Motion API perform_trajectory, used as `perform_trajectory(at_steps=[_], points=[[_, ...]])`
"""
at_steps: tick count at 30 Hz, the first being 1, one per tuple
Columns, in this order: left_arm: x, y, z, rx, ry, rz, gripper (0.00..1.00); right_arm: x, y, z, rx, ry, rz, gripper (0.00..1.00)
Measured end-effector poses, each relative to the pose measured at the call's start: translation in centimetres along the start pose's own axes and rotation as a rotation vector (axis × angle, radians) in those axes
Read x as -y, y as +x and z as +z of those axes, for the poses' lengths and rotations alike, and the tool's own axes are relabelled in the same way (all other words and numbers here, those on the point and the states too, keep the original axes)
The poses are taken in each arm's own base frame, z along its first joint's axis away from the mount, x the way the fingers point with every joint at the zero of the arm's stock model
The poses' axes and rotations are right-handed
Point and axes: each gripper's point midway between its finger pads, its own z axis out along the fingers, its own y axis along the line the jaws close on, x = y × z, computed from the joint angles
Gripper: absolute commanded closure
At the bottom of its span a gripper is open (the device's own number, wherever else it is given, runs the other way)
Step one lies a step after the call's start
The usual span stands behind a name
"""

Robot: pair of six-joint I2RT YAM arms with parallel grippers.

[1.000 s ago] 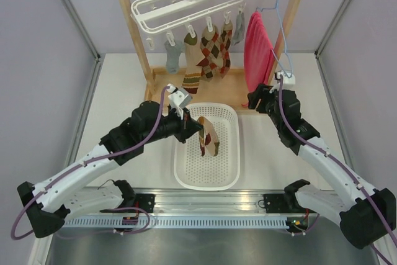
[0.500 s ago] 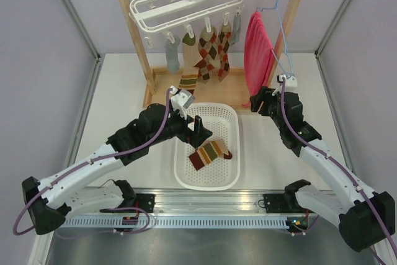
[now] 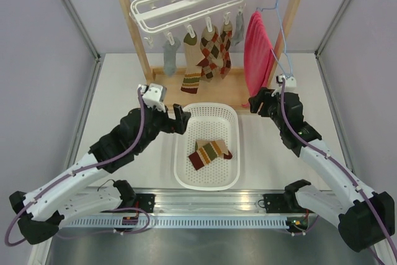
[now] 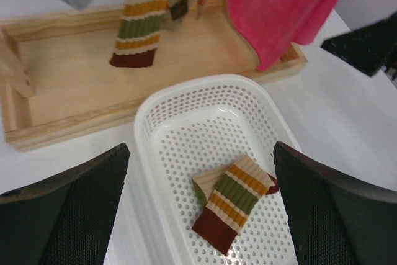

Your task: Remove the socks clipped to the hanger

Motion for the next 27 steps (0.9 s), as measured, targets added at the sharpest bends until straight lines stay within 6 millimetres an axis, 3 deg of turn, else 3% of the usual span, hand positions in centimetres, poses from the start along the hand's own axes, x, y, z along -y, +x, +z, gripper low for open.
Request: perform_trajectory(at_steps=[5, 10, 15, 20, 23, 27], points=[[-2.9, -3.0, -2.1, 0.107, -0.138, -0.026, 0.00, 0.0, 0.9, 0.0, -0.023, -0.012, -0.001, 0.31], [-3.5, -5.1, -2.8, 0.157, -0.183, -0.030, 0.00, -0.1, 1.2, 0.0, -0.031, -0.023, -0.001, 0.31], [-2.8, -5.1, -0.8, 0.113, -0.187, 0.006, 0.00, -0.3, 1.4, -0.1, -0.039, -0.040, 0.000, 0.31], [-2.9, -3.4, 2.7, 0.017, -0.199, 0.044, 0.00, -0.5, 1.7, -0.6, -0.038, -0.064, 0.001, 0.31], [-5.5, -2.9, 4.0, -0.018, -0.242, 0.023, 0.00, -0.7, 1.6, -1.1, -0.030, -0.076, 0.002, 0.31], [-9.2, -4.4, 4.0, 0.020, -0.323, -0.022, 0.00, -0.8, 1.3, -1.6, -0.016, -0.089, 0.003, 0.31]])
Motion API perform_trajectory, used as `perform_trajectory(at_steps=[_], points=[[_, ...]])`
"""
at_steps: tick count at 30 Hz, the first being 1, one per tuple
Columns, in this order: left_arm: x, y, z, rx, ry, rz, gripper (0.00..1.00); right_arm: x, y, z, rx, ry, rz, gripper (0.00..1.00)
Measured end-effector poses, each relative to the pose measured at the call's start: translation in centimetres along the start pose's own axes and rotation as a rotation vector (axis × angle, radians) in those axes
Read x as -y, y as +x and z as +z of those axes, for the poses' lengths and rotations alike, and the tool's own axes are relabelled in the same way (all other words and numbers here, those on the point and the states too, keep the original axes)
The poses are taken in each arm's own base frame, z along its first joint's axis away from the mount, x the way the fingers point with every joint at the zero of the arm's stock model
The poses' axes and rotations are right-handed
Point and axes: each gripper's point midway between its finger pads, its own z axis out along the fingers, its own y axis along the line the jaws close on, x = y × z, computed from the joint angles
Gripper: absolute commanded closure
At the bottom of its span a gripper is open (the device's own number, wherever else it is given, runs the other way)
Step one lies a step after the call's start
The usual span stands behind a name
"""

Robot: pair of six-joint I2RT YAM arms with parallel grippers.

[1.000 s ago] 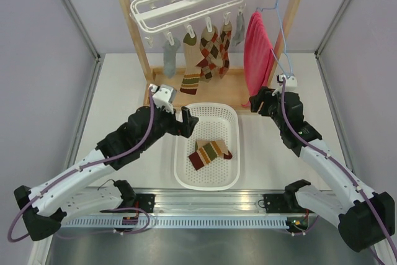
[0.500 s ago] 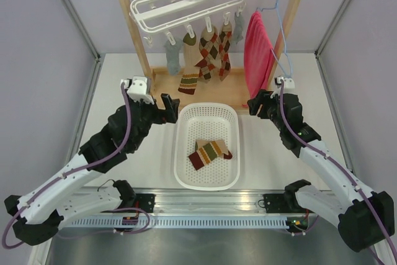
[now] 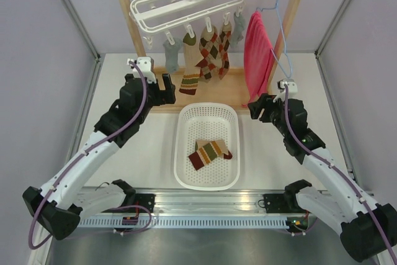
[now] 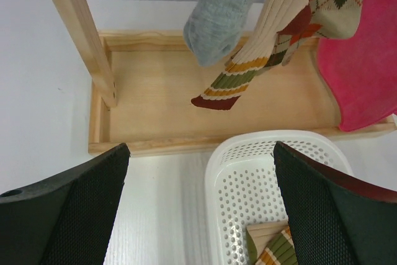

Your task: Remove the socks clipped to the hanger

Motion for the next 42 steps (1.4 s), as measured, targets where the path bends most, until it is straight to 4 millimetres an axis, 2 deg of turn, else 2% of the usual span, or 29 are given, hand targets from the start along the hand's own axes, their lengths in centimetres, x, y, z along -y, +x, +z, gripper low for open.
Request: perform_trajectory(at_steps=[5, 11, 17, 26, 33, 39, 40, 42], points=[[0.7, -1.0, 0.5, 0.034, 0.037, -0.018, 0.00, -0.2, -0.3, -0.3, 0.010, -0.011, -0.002, 0.31], [1.8, -1.7, 2.0, 0.073, 0.072, -0.024, 0.00, -0.2, -0.2, -0.3, 0.004, -0.018, -0.001, 0.31], [2.1, -2.7, 3.5, 0.126, 0.078, -0.029, 0.02, -0.3, 0.0, -0.4, -0.003, -0.021, -0.005, 0.31], [0.5, 0.3, 7.7, 0.046, 0.007, -0.005, 0.15, -0.3, 0.1, -0.4, -0.007, -0.025, -0.009, 0.31], [0.5, -1.1, 8.2, 0.102, 0.011, -0.025, 0.22, -0.2, 0.2, -0.5, -0.007, -0.025, -0.017, 0.31], [1.2, -2.1, 8.5, 0.143, 0.046, -0.031, 0.45, -0.1, 0.7, -0.4, -0.018, -0.021, -0.017, 0.31], [1.4, -2.1, 8.7, 0.144, 0.051, -0.029, 0.68, -0.1, 0.7, -0.4, -0.020, -0.022, -0.017, 0.31], [1.6, -1.8, 9.0, 0.137, 0.062, -0.019, 0.95, -0.2, 0.8, -0.5, -0.024, -0.030, -0.017, 0.31]])
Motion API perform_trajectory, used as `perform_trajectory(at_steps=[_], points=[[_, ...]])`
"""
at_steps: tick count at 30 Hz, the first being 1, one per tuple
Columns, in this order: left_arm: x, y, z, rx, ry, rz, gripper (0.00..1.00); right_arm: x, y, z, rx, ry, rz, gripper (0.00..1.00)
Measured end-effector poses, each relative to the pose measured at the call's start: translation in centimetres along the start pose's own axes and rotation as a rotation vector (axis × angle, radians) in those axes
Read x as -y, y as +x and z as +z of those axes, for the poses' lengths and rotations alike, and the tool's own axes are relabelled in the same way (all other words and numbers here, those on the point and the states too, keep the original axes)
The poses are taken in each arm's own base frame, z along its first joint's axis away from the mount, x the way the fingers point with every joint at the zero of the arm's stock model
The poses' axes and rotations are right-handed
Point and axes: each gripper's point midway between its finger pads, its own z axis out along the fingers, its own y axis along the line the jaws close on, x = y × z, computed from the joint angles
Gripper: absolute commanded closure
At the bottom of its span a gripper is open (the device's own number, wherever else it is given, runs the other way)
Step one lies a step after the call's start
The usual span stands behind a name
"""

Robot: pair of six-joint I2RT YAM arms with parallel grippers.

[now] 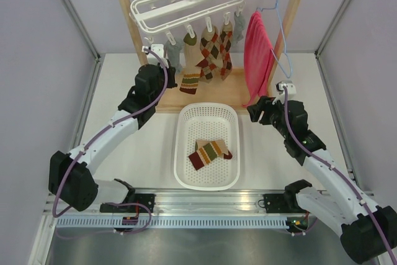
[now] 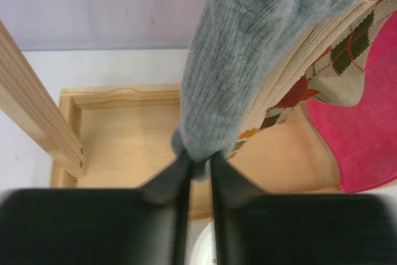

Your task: Remove the socks clipped to the hanger

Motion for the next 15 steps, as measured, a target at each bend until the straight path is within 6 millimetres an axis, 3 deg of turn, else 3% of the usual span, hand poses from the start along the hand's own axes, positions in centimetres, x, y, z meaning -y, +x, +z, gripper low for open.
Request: perform_trajectory(at_steps=[7, 11, 15], points=[[0.2, 0.9, 0.1, -0.014, 0.022, 0.013, 0.98, -0.4, -0.4, -0.4, 0.014, -0.018, 0.000, 0.31], [0.0, 1.0, -0.9, -0.014, 0.026, 0.004, 0.98, -0.5, -0.4, -0.4, 0.011, -0.023, -0.001, 0.32], [0.3, -0.3, -2.6, 0.008, 0.054, -0.023, 0.98, -0.7, -0.2, -0.4, 0.005, -0.036, -0.004, 0.32]])
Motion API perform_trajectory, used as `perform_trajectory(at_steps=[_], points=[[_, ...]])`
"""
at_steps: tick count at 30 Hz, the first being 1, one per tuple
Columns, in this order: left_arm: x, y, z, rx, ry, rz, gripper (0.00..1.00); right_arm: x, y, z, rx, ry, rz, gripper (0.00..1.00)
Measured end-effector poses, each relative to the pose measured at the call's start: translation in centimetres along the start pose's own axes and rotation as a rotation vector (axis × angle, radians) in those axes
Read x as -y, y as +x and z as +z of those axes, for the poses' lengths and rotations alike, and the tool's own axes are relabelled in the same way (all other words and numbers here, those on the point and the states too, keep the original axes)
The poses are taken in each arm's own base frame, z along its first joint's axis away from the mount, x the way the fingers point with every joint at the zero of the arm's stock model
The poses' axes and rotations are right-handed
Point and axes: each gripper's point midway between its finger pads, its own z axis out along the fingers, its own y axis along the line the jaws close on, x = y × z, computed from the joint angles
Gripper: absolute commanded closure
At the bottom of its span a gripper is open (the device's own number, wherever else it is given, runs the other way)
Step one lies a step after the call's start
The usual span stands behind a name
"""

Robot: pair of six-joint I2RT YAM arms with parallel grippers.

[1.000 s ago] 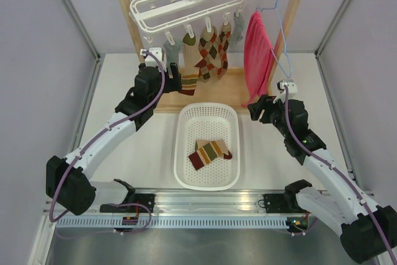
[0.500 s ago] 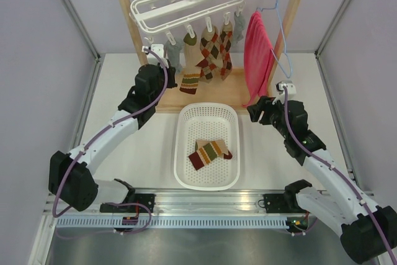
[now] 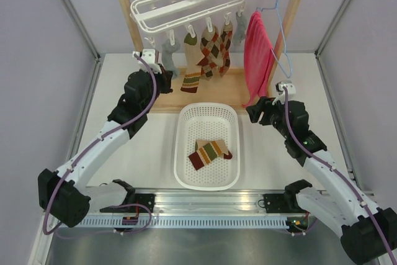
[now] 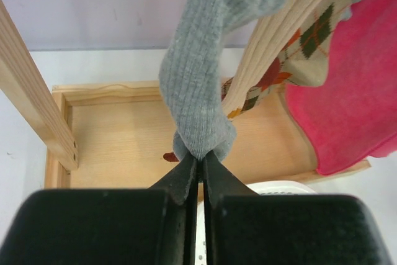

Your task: Remove the socks clipped to the hanger

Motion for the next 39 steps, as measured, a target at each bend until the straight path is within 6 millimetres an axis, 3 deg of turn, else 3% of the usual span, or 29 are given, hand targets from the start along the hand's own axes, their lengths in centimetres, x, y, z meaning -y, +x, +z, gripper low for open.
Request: perform_trajectory(at_steps=[5, 12, 17, 24, 30, 34, 39], points=[[1.1, -1.7, -2.2, 0.024, 0.054, -0.024, 0.98, -0.7, 0.8, 0.3, -0.039, -0.047, -0.005, 0.34], [2.4, 0.0, -4.1, -0.072, 0.124, -0.047, 0.98, -2.7, 1.0, 0.1, -0.073, -0.151, -0.002, 0.34], [3.1, 0.2, -6.0, -0.101, 0.165, -0.054, 0.98, -5.5, -0.2, -0.4, -0.059, -0.236, -0.009, 0.34], [4.4, -0.6, -7.5, -0.115, 0.225, -0.054, 0.98, -11.0, -1.2, -1.0, -0.041, -0.343, -0.048, 0.35], [5.5, -0.8, -8.1, -0.141, 0.287, -0.052, 0.98, -12.2, -1.6, -0.7, -0.027, -0.323, -0.043, 0.35], [5.9, -0.8, -8.3, -0.159, 0.312, -0.029, 0.98, -13.8, -2.8, -0.2, -0.008, -0.309, -0.055, 0.36], [6.2, -0.4, -8.5, -0.178, 0.331, 0.005, 0.98, -17.4, -6.1, 1.1, 0.052, -0.286, -0.091, 0.36]])
